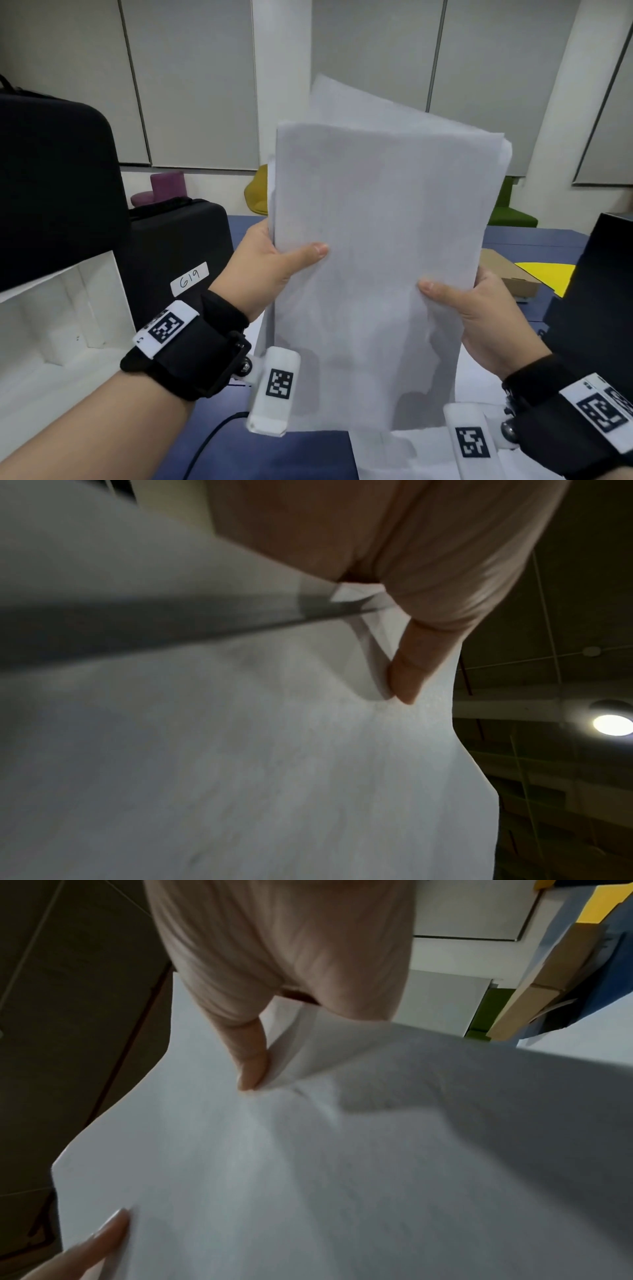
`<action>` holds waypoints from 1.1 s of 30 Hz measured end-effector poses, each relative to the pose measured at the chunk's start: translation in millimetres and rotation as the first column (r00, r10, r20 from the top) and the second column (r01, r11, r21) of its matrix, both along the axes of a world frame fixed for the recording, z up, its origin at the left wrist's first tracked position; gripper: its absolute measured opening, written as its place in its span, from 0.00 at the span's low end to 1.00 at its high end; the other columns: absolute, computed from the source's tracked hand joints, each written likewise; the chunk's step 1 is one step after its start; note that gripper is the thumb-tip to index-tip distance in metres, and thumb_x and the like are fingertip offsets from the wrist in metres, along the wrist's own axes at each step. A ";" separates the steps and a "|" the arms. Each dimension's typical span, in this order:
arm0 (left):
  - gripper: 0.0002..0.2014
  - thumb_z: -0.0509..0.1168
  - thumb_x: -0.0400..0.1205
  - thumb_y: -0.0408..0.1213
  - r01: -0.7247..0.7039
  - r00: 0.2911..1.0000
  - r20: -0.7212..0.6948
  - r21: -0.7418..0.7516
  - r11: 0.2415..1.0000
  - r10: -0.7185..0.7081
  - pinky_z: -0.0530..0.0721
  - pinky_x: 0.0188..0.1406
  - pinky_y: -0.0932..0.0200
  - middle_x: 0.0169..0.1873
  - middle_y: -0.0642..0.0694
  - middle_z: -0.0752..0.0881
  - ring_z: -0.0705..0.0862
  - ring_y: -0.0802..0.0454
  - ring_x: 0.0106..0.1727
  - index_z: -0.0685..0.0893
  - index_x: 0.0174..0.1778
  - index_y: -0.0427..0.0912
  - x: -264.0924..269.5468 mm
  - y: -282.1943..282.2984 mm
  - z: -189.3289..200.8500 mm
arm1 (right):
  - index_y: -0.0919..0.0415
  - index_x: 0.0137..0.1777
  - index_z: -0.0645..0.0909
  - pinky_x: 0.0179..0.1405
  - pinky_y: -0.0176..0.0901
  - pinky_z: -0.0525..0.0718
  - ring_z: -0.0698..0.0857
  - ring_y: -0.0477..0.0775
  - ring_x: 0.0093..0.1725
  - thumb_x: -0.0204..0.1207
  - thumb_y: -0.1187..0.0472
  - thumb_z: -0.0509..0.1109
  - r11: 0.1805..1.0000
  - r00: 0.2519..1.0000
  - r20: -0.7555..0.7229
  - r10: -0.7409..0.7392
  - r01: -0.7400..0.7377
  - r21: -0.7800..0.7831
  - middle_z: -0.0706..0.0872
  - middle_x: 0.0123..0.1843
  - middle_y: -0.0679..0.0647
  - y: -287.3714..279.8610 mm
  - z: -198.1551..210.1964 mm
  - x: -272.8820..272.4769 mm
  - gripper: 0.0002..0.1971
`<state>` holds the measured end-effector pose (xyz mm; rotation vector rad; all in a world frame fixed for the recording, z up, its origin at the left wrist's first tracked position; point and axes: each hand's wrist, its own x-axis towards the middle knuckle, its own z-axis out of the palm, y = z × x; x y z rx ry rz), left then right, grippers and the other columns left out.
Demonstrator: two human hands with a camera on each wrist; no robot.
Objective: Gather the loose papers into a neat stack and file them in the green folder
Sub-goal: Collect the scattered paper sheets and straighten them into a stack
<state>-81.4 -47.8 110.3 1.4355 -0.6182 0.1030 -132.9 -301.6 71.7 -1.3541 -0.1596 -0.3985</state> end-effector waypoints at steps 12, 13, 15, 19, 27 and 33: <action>0.22 0.72 0.71 0.30 0.061 0.998 0.012 -0.192 0.980 -0.060 0.88 0.52 0.56 0.54 0.41 0.91 0.90 0.45 0.55 0.83 0.63 0.32 1.1 4.5 11.8 | 0.68 0.63 0.82 0.50 0.50 0.89 0.91 0.61 0.54 0.65 0.66 0.75 0.995 0.995 -0.008 0.098 -0.098 -0.010 0.91 0.56 0.61 9.1 6.7 -0.3 0.24; 0.21 0.71 0.71 0.31 0.076 0.997 -0.004 -0.196 0.978 -0.078 0.88 0.51 0.56 0.53 0.41 0.91 0.90 0.45 0.53 0.84 0.62 0.33 0.7 3.8 12.0 | 0.69 0.63 0.82 0.49 0.48 0.89 0.90 0.62 0.55 0.63 0.63 0.77 0.994 0.994 -0.018 0.107 -0.107 -0.022 0.91 0.56 0.62 9.1 5.9 -0.2 0.26; 0.19 0.71 0.72 0.32 0.094 0.995 -0.023 -0.172 0.980 -0.100 0.88 0.49 0.57 0.51 0.42 0.92 0.91 0.47 0.51 0.85 0.59 0.34 0.8 2.3 12.3 | 0.71 0.63 0.82 0.48 0.47 0.89 0.89 0.63 0.57 0.57 0.55 0.83 0.995 0.995 -0.026 0.093 -0.094 -0.038 0.90 0.57 0.63 10.2 5.5 0.4 0.34; 0.15 0.74 0.72 0.31 0.052 0.999 0.022 -0.134 0.990 -0.049 0.88 0.50 0.58 0.49 0.46 0.93 0.91 0.49 0.51 0.87 0.55 0.39 1.7 -1.2 11.0 | 0.65 0.58 0.85 0.51 0.47 0.89 0.91 0.58 0.53 0.58 0.57 0.77 1.000 0.999 0.037 -0.001 0.002 -0.028 0.92 0.54 0.58 14.2 10.6 2.7 0.26; 0.18 0.75 0.75 0.29 -0.075 0.994 0.073 -0.123 0.990 0.084 0.87 0.53 0.58 0.52 0.45 0.92 0.91 0.51 0.53 0.84 0.61 0.35 -0.2 -22.7 -11.6 | 0.58 0.61 0.83 0.55 0.49 0.87 0.90 0.54 0.56 0.74 0.71 0.73 0.978 0.997 0.031 -0.066 0.071 -0.195 0.92 0.55 0.52 21.5 -7.8 1.8 0.17; 0.18 0.74 0.73 0.40 -0.197 0.956 0.170 -0.237 0.951 0.241 0.87 0.55 0.50 0.52 0.45 0.89 0.89 0.49 0.53 0.80 0.57 0.44 6.7 -12.9 2.6 | 0.59 0.60 0.83 0.56 0.52 0.87 0.90 0.56 0.56 0.62 0.62 0.76 0.981 0.995 0.086 -0.052 0.067 -0.182 0.92 0.54 0.54 23.3 -2.2 0.1 0.23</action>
